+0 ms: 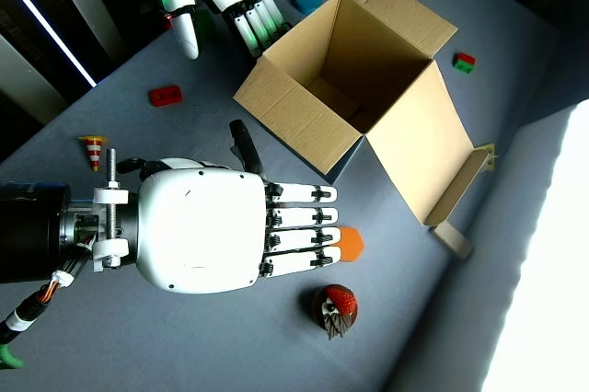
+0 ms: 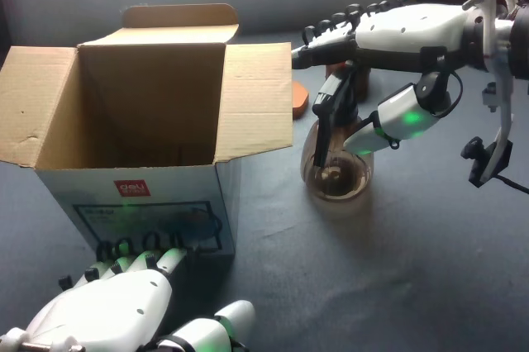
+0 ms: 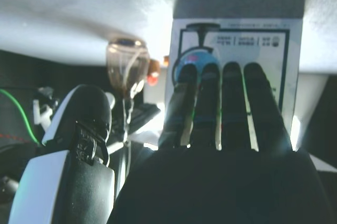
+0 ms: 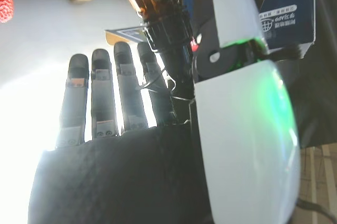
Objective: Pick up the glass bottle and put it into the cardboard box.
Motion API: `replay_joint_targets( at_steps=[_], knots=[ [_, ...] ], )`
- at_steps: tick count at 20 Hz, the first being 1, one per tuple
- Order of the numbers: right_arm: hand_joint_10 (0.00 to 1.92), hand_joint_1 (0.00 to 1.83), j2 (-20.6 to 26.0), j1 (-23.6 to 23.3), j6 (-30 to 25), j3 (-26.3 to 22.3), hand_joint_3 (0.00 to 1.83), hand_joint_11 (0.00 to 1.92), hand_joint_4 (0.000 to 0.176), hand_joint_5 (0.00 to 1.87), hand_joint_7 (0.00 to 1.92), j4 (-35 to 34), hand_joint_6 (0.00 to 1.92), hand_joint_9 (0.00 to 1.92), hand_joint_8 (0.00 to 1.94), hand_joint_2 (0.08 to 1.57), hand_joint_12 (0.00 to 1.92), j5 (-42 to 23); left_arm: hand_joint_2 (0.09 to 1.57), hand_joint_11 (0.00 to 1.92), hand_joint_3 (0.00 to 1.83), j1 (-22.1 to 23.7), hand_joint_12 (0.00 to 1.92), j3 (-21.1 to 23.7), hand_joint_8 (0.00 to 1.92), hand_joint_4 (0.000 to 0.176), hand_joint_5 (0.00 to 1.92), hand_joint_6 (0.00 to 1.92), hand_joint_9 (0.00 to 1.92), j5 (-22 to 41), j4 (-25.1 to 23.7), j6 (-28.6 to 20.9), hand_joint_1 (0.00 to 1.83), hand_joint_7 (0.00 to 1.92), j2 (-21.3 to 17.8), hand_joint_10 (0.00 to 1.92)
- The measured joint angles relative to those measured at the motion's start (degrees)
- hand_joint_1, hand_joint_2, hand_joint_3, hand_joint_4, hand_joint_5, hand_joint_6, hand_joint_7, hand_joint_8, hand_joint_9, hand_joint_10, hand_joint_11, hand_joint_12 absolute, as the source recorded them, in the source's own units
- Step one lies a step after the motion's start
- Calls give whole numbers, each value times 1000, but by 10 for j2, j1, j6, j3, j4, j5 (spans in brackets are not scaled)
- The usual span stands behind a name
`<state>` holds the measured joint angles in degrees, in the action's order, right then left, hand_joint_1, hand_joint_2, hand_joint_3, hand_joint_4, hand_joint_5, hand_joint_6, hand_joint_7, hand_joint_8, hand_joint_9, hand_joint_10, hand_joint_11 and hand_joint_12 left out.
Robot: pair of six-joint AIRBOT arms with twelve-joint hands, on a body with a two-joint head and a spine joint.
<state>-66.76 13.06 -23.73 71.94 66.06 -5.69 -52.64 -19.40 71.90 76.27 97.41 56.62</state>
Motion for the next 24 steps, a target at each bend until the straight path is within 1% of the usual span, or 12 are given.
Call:
replay_joint_targets(
  at_steps=[5, 6, 7, 8, 9, 10, 11, 12, 13, 15, 20, 24],
  knots=[
    [3, 1018, 0, 0, 4, 0, 9, 0, 0, 192, 190, 0, 0, 117, 5, 998, 145, 0, 1257, 0, 1, -4, 0, -6, 0, 6, 84, 0, 28, -7, -14, -1, 18, 55, -3, 0],
    [95, 1049, 0, 0, 4, 0, 4, 0, 0, 343, 404, 0, 44, 312, 27, 1002, 763, 1, 1257, 0, 1, -5, 0, -7, 0, 6, 84, 0, 28, -8, -15, 0, 19, 55, -5, 0],
    [248, 1074, 0, 0, 4, 1, 2, 0, 0, 463, 557, 0, 76, 431, 36, 1006, 1194, 1, 1257, 0, 0, -5, 0, -7, 0, 6, 81, 0, 28, -8, -14, 0, 20, 55, -5, 0],
    [420, 1084, 0, 0, 4, 1, 1, 0, 0, 516, 622, 0, 89, 433, 32, 1008, 1356, 1, 1257, 0, 0, -5, 0, -7, 0, 6, 79, 0, 28, -10, -18, -1, 21, 55, -5, 0],
    [542, 1088, 0, 0, 4, 1, 1, 0, 0, 529, 639, 0, 88, 394, 24, 1008, 1397, 0, 1256, 0, 0, -6, 0, -7, 0, 6, 79, 0, 28, -11, -20, -5, 21, 55, -5, 0],
    [868, 1120, 0, 0, 4, 1, 9, 229, 0, 785, 914, 0, 213, 602, 158, 1050, 1552, 0, 1256, 0, 0, -7, 0, -7, 0, 6, 79, 0, 28, -12, -21, -12, 21, 55, -5, 0],
    [1034, 1195, 0, 0, 4, 1, 0, 431, 0, 829, 1006, 0, 950, 717, 820, 1125, 1630, 1, 1256, 0, 0, -11, 0, -7, 0, 6, 79, 0, 28, -13, -23, -15, 21, 55, -5, 0],
    [1102, 1203, 0, 0, 5, 1, 3, 492, 0, 809, 986, 0, 1147, 750, 1027, 1151, 1668, 1, 1256, 0, 0, -12, 0, -7, 0, 6, 79, 0, 28, -14, -19, -16, 21, 55, -5, 0],
    [1129, 1203, 0, 0, 5, 1, 2, 505, 0, 800, 977, -1, 1194, 752, 1077, 1160, 1681, 0, 1256, 0, 0, -12, 0, -7, 0, 6, 79, 0, 28, -14, -18, -16, 21, 55, -5, 0],
    [1059, 1226, 0, 0, 6, 2, 0, 691, 0, 912, 1076, 0, 1089, 932, 931, 1117, 1528, 0, 1256, 0, 0, -12, 0, -7, 0, 6, 85, 3, 27, -14, -21, -22, 21, 55, -5, 0],
    [1000, 1225, 9, -2, 6, -1, 2, 722, 0, 896, 1063, 0, 1093, 945, 963, 1120, 1503, -2, 1256, 0, 0, -12, 0, -9, 0, 6, 87, 3, 28, -14, -21, -31, 25, 54, -12, 0],
    [1001, 1221, 55, -38, 6, -21, 2, 709, 0, 884, 1053, 0, 1116, 936, 972, 1126, 1514, -6, 1256, 0, 0, -12, 0, -9, 0, 6, 87, 3, 28, -21, -21, -37, 24, 55, -16, 0]
  ],
)
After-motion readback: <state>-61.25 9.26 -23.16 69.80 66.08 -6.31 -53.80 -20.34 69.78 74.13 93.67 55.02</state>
